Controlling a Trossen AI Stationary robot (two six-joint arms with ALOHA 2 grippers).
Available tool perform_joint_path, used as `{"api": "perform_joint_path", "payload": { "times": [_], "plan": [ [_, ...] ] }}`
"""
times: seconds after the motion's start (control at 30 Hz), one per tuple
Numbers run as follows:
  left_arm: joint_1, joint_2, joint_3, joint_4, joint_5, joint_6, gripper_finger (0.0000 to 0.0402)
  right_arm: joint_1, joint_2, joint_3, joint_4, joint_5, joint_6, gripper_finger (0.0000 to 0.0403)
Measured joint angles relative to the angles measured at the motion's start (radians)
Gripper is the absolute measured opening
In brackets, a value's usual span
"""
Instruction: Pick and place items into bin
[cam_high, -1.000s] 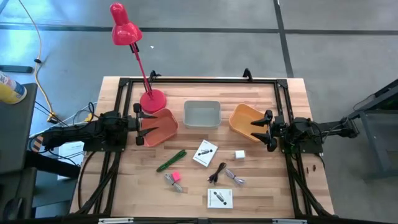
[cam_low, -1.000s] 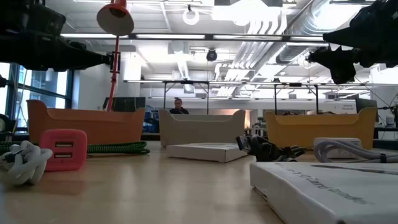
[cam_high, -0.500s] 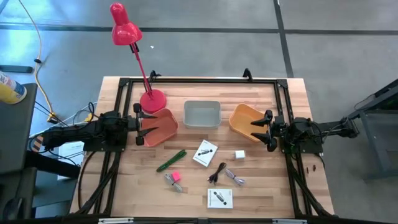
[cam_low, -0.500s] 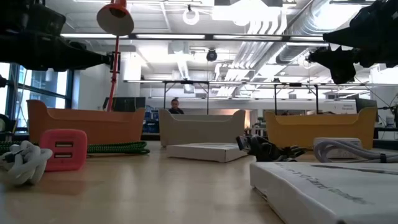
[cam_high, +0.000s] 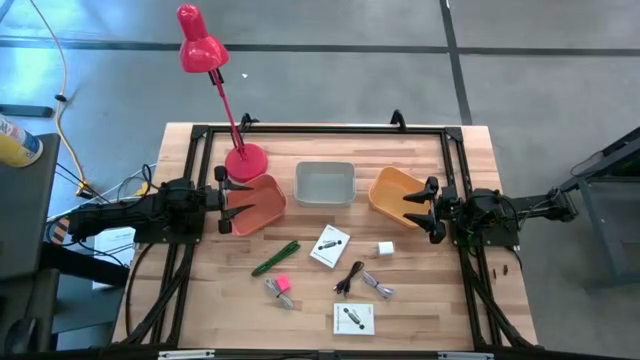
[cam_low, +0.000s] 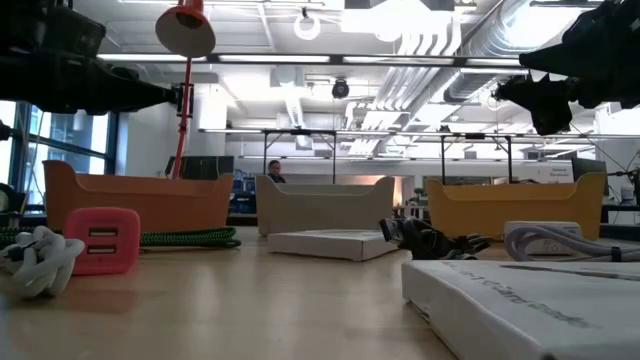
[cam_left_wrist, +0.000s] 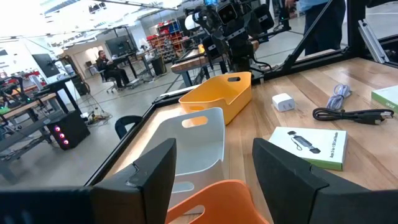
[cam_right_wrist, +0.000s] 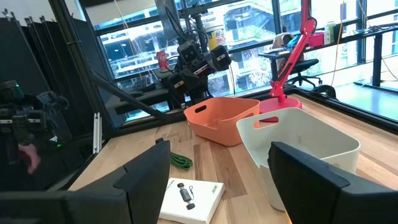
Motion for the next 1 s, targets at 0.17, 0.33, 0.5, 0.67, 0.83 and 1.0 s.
{"api": "perform_joint_path", "payload": {
  "times": [0.17, 0.33, 0.5, 0.67, 0.83, 1.0],
  "plan": [
    [0.0, 0.0, 0.0, 0.0, 0.0, 0.0, 0.02, 0.0, 0.0, 0.0, 0.0, 0.0, 0.0, 0.0259],
    [0.0, 0.0, 0.0, 0.0, 0.0, 0.0, 0.02, 0.0, 0.0, 0.0, 0.0, 0.0, 0.0, 0.0259],
    [0.0, 0.0, 0.0, 0.018, 0.001, -0.029, 0.02, 0.0, 0.0, 0.0, 0.002, 0.0, 0.0, 0.0259],
    [0.0, 0.0, 0.0, 0.19, 0.019, -0.327, 0.02, 0.0, 0.0, 0.0, 0.088, -0.018, 0.215, 0.0259],
    [0.0, 0.0, 0.0, 0.388, 0.106, -0.5, 0.02, 0.001, 0.0, 0.0, 0.191, 0.021, 0.424, 0.0259],
    [0.0, 0.0, 0.0, 0.598, 0.184, -0.496, 0.02, 0.001, 0.0, 0.0, 0.263, 0.075, 0.446, 0.0259]
  ]
}}
